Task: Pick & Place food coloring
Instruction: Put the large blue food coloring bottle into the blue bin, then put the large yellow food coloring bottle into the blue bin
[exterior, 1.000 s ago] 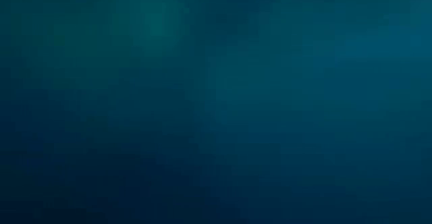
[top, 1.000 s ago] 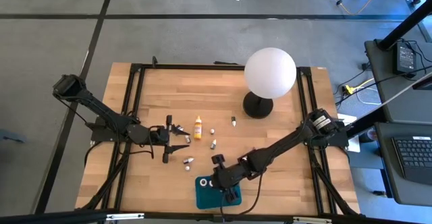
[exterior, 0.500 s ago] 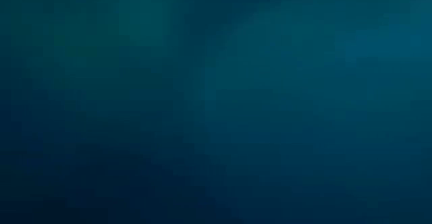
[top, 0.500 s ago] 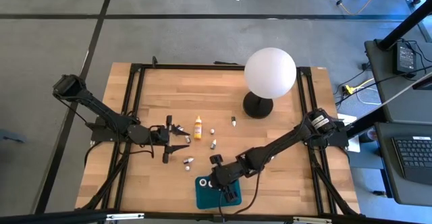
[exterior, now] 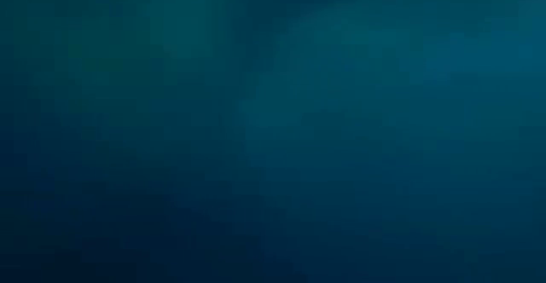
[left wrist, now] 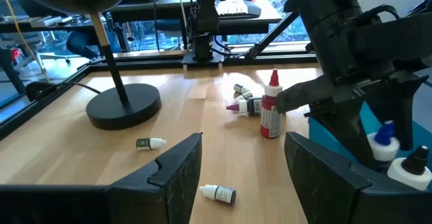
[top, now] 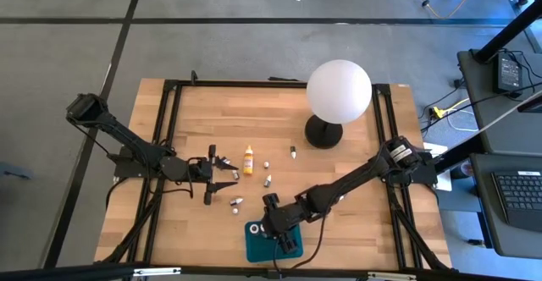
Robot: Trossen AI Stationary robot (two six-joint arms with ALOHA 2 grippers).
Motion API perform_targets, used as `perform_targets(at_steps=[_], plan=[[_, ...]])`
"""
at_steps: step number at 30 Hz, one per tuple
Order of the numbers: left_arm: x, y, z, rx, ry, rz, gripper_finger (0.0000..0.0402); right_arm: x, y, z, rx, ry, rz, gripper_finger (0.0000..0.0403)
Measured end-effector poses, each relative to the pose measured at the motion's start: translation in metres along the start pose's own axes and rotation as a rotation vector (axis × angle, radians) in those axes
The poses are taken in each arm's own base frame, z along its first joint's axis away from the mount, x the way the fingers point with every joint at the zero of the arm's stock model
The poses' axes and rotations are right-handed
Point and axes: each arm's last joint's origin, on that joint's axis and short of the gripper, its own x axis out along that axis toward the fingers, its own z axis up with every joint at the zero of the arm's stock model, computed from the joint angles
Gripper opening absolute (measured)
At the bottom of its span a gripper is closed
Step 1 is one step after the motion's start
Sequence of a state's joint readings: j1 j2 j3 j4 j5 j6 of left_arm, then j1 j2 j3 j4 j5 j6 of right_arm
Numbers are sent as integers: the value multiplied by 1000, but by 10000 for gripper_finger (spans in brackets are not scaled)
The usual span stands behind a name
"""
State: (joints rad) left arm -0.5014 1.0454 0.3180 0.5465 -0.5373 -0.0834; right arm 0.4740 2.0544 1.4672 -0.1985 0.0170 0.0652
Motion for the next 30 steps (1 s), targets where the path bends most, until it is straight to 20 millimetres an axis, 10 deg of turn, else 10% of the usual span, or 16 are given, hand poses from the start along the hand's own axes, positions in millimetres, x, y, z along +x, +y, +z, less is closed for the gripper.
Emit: perform_targets(at_steps=[17,30], plan=[[0,0,0,0,0,0,207,-3,8,2,-10,-2,-3,258],[0,0,0,2,4,-1,207,-51,21,15,-53,16,-53,258]])
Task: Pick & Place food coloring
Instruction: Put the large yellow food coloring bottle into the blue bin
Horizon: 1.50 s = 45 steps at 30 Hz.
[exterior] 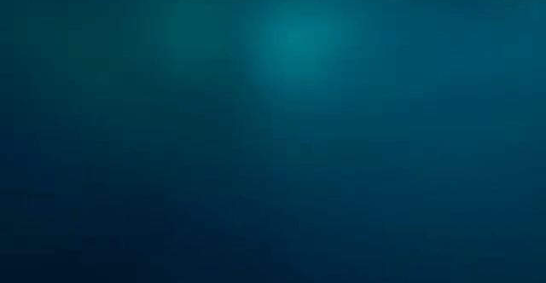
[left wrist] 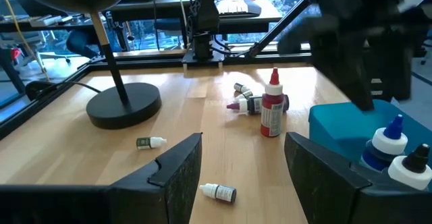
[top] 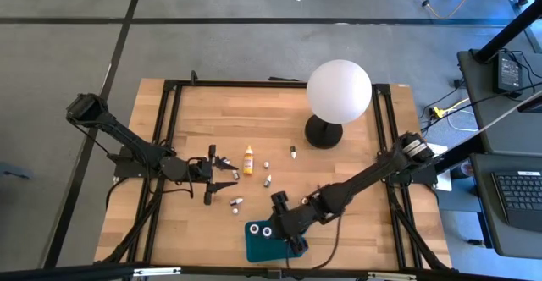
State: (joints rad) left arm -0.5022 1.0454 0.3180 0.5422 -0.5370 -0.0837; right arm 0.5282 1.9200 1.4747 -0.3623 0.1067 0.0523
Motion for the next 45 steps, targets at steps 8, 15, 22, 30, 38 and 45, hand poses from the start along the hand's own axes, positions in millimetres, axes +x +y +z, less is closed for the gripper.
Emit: perform_targets(at_steps=[8,15,22,30,38,45], plan=[[0,0,0,-2,-2,-8,207,-72,18,-25,55,-36,-120,258],[0,0,1,-4,-6,-9,207,-136,26,-75,82,-162,-190,258],[0,0,1,-7,-12,-7,207,-164,21,-137,125,-269,-280,258],[0,0,2,-83,-23,-3,207,-168,6,-192,159,-357,-263,258],[0,0,2,-60,-21,0,207,-171,-5,-222,141,-401,-325,258],[0,2,6,-92,-57,81,224,-170,-6,-226,148,-401,-340,258]])
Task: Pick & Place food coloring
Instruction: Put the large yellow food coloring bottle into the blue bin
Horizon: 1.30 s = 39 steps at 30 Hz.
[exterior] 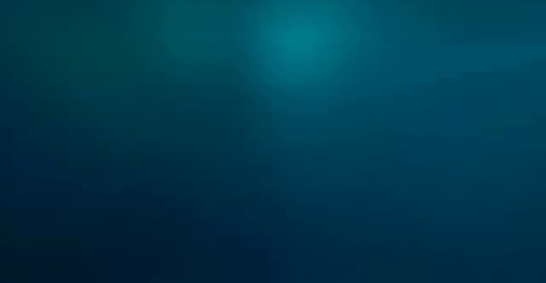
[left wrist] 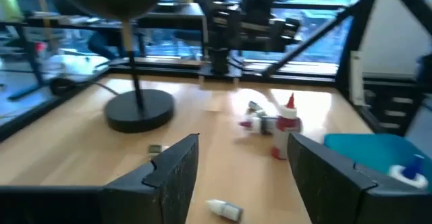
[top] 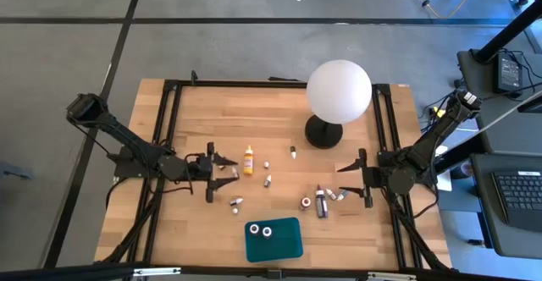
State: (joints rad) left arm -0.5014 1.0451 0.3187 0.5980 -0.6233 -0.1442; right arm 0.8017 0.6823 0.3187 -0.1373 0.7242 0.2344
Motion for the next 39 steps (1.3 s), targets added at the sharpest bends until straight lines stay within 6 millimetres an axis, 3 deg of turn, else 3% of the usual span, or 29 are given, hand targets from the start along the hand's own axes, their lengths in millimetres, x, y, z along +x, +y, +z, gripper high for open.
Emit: perform_targets(at_steps=[7,13,16,21,25,32,39], plan=[[0,2,-1,-58,-4,81,276,0,0,0,0,0,0,258],[12,14,15,-228,-11,230,276,0,0,1,6,-13,-9,258],[27,22,32,-200,117,259,268,0,-1,2,7,-23,-51,258],[52,50,70,-354,364,388,258,0,-2,2,11,-30,-76,258],[70,73,85,-477,569,451,251,0,-2,2,16,-33,-75,258],[117,101,67,-574,754,495,243,0,-2,2,35,-34,-75,258],[136,119,33,-727,902,537,239,0,-2,2,65,-35,-74,258]])
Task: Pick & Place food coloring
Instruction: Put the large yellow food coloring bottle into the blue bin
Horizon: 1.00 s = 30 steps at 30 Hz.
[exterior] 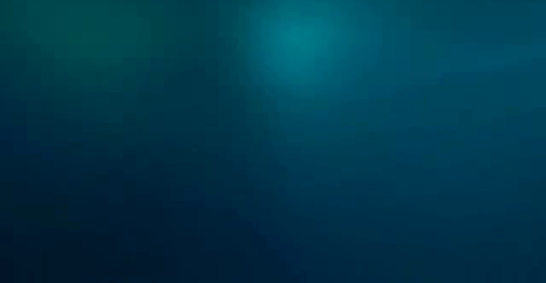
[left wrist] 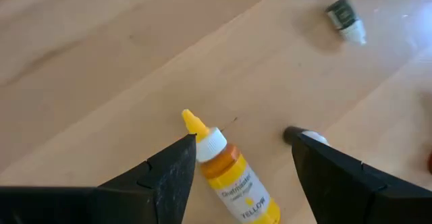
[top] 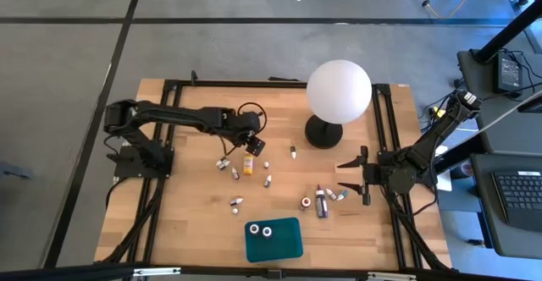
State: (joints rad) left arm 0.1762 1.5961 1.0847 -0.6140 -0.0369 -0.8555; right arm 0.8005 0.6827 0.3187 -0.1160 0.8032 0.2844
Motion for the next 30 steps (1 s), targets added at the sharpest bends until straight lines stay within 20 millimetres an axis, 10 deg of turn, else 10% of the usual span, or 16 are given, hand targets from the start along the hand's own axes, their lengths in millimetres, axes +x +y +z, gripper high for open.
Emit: perform_targets(at_steps=[30], plan=[[70,9,-9,-82,193,113,198,0,0,0,0,1,2,258]])
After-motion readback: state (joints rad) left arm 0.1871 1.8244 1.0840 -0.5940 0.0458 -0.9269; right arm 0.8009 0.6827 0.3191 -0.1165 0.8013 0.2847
